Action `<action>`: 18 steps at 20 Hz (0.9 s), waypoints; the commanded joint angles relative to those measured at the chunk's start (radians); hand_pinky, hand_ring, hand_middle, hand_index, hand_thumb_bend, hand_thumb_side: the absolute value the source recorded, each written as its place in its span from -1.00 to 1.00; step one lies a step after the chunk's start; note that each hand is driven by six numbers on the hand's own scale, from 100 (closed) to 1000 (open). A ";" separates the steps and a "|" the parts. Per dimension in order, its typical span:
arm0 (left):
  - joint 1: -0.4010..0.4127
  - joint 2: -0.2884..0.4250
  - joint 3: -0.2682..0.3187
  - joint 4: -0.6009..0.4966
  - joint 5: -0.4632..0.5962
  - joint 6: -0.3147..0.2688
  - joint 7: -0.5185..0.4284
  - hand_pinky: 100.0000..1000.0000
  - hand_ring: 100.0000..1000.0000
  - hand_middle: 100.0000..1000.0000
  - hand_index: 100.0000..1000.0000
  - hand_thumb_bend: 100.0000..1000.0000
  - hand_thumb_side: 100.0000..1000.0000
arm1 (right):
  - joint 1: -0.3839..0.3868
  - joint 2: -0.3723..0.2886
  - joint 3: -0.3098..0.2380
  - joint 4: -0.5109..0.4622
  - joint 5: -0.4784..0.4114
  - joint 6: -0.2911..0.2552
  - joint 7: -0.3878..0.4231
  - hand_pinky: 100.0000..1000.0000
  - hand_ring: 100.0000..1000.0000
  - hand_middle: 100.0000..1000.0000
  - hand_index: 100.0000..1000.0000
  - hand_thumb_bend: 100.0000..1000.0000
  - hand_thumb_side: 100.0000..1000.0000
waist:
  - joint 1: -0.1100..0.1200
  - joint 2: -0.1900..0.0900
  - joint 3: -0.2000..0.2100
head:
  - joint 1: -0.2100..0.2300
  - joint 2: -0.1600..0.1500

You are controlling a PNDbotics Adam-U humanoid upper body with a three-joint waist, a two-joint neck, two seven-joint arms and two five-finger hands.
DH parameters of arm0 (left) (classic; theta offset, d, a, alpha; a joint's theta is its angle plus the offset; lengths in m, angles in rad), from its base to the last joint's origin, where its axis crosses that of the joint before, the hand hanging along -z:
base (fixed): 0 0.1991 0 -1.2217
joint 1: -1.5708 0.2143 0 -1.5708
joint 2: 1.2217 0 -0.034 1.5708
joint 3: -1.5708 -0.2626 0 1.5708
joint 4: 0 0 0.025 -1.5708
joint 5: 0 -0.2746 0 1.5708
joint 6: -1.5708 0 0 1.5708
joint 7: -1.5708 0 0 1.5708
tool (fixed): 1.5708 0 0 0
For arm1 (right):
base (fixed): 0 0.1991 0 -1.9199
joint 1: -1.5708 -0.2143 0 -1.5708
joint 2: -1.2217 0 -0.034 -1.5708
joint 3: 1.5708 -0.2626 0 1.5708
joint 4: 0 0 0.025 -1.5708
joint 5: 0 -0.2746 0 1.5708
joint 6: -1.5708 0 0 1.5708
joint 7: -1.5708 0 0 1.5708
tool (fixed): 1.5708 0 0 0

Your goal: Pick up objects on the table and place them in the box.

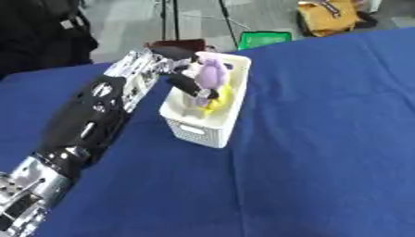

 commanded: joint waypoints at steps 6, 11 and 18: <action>-0.027 0.019 0.011 -0.041 -0.003 -0.001 0.004 0.50 0.76 0.92 1.00 0.40 0.63 | -0.006 -0.009 -0.001 -0.016 -0.006 -0.001 0.002 0.60 0.51 0.25 0.43 -1.00 0.82 | -0.012 -0.020 0.004 | 0.003 -0.006; -0.027 0.043 0.016 -0.109 0.051 -0.002 0.015 0.44 0.68 0.82 0.94 0.14 0.69 | 0.001 -0.011 -0.003 -0.016 -0.006 0.001 0.001 0.60 0.51 0.25 0.43 -1.00 0.83 | -0.016 -0.027 0.016 | -0.005 0.000; -0.025 0.121 0.058 -0.273 0.152 -0.040 0.058 0.24 0.45 0.62 0.82 -0.66 0.85 | 0.014 -0.016 -0.014 -0.016 0.001 0.005 -0.008 0.60 0.51 0.25 0.43 -1.00 0.83 | -0.029 -0.037 0.049 | -0.033 0.013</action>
